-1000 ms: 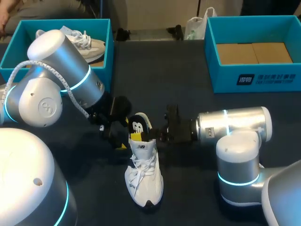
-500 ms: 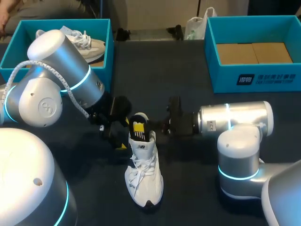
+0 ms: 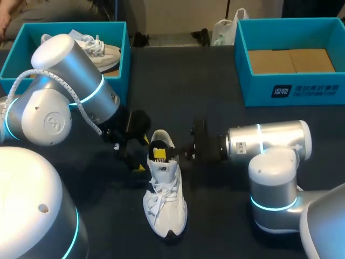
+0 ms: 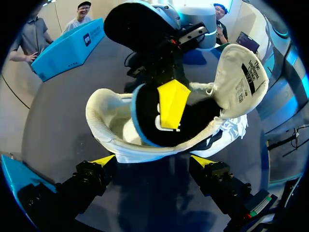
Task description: Take the shoe out of the shoebox, open the shoe tongue, remove and reinsert the insole, then place the shoe into the shoebox
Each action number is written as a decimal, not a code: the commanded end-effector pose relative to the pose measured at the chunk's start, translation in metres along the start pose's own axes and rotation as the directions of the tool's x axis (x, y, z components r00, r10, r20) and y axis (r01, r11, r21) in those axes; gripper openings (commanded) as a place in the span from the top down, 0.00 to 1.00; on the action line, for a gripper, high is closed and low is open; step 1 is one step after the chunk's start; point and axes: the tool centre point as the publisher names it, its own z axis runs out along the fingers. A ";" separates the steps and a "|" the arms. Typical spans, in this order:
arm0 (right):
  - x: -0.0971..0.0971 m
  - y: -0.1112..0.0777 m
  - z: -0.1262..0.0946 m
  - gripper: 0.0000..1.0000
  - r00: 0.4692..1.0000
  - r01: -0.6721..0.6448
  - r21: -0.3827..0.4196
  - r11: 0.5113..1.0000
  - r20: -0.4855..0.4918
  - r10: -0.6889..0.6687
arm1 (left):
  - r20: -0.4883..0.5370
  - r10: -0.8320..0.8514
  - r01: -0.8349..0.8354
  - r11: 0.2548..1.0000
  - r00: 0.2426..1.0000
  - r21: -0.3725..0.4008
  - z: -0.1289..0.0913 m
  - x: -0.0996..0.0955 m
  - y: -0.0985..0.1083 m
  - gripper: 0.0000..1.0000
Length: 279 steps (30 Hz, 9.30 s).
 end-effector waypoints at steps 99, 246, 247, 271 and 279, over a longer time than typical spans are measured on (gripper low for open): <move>0.029 0.098 -0.079 0.00 0.965 -0.189 0.683 0.706 0.261 0.005 | 0.007 0.075 -0.073 0.986 0.997 -0.148 -0.109 -0.037 0.042 0.00; -0.015 -0.003 -0.045 1.00 -0.035 -0.605 0.266 0.750 0.933 -0.359 | -0.154 0.329 -0.348 0.930 0.932 -0.119 -0.219 -0.107 0.124 0.00; -0.017 -0.003 -0.046 1.00 -0.036 -0.610 0.268 0.746 0.931 -0.364 | -0.154 0.329 -0.348 0.930 0.932 -0.119 -0.219 -0.107 0.124 0.00; -0.019 -0.005 -0.040 1.00 0.066 -0.605 0.364 0.708 0.909 -0.411 | -0.154 0.329 -0.348 0.930 0.932 -0.119 -0.219 -0.107 0.124 0.00; -0.026 -0.007 -0.052 1.00 0.054 -0.600 0.347 0.721 0.916 -0.397 | -0.154 0.329 -0.348 0.930 0.932 -0.119 -0.219 -0.107 0.124 0.00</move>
